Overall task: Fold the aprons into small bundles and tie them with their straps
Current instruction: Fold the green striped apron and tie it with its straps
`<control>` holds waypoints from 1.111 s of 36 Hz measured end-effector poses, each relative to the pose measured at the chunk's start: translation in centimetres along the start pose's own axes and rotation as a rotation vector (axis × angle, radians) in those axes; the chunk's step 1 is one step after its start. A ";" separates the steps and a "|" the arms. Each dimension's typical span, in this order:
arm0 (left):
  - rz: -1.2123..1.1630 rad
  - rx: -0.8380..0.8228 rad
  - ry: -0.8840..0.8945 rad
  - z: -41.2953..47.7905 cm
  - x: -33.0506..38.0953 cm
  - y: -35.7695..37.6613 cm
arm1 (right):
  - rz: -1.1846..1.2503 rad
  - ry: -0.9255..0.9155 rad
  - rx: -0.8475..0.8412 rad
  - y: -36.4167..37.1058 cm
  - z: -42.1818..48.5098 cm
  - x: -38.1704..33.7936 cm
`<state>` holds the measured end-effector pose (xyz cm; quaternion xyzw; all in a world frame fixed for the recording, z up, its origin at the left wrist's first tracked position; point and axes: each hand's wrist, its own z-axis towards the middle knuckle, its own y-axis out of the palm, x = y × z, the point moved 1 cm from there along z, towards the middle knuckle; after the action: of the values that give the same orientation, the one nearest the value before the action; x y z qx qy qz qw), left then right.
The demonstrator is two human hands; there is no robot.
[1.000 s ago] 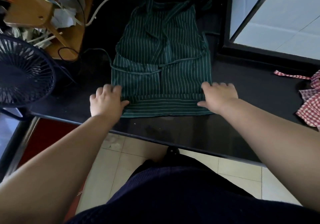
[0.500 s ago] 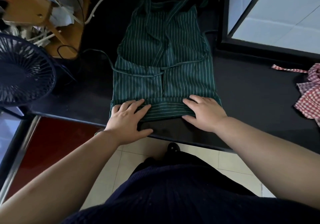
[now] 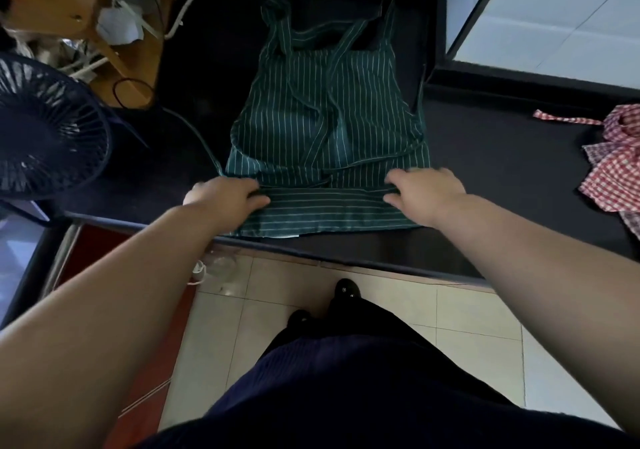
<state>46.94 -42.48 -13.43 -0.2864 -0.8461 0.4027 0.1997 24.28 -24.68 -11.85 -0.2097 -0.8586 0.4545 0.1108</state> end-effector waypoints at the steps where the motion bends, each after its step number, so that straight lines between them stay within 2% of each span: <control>1: 0.131 0.070 -0.012 -0.1 0.4 0.5 | -0.035 -0.007 0.035 0.5 0.2 -0.3; 3: 0.293 0.223 -0.015 -0.5 1.4 1.5 | -0.089 -0.030 0.106 1.7 0.2 -1.3; 6: 0.265 0.352 -0.035 -1.3 1.9 3.5 | -0.122 -0.014 0.210 3.0 -0.2 -2.2; 11: 0.121 0.337 -0.088 -1.8 1.1 5.1 | -0.070 0.001 0.238 3.5 -0.2 -1.8; 14: 0.154 0.424 0.020 -1.8 1.1 4.0 | 0.037 0.006 0.288 2.2 0.4 -1.6; 17: 0.206 0.355 0.161 -1.1 1.9 2.7 | 0.226 0.010 0.236 0.5 1.1 -1.7; 19: 0.210 0.234 0.189 -0.3 2.2 2.2 | 0.259 0.057 0.141 0.1 2.0 -1.5; 21: 0.199 0.143 0.177 0.3 2.1 2.0 | 0.272 0.109 0.121 0.1 2.8 -1.1; 24: 0.122 0.152 0.171 0.7 1.6 2.1 | 0.322 0.168 0.221 0.4 3.4 -0.8; 27: 0.011 0.186 0.166 0.9 1.1 1.5 | 0.447 0.131 0.347 0.8 2.9 -0.7; 31: -0.065 0.210 0.163 1.5 0.8 1.0 | 0.417 0.055 0.403 1.5 2.7 -0.3; 35: -0.216 0.306 0.059 1.9 -0.3 0.5 | 0.433 0.025 0.408 1.6 2.3 -0.1; 38: -0.182 0.210 0.090 2.4 -1.3 -0.1 | 0.483 0.075 0.412 2.0 1.6 0.4; 40: -0.104 0.172 0.131 2.8 -1.6 -0.5 | 0.425 0.128 0.428 2.5 1.5 0.8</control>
<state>46.36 -45.33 -14.86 -0.2497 -0.8074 0.4432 0.2989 23.65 -24.15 -14.72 -0.3846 -0.6717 0.6238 0.1087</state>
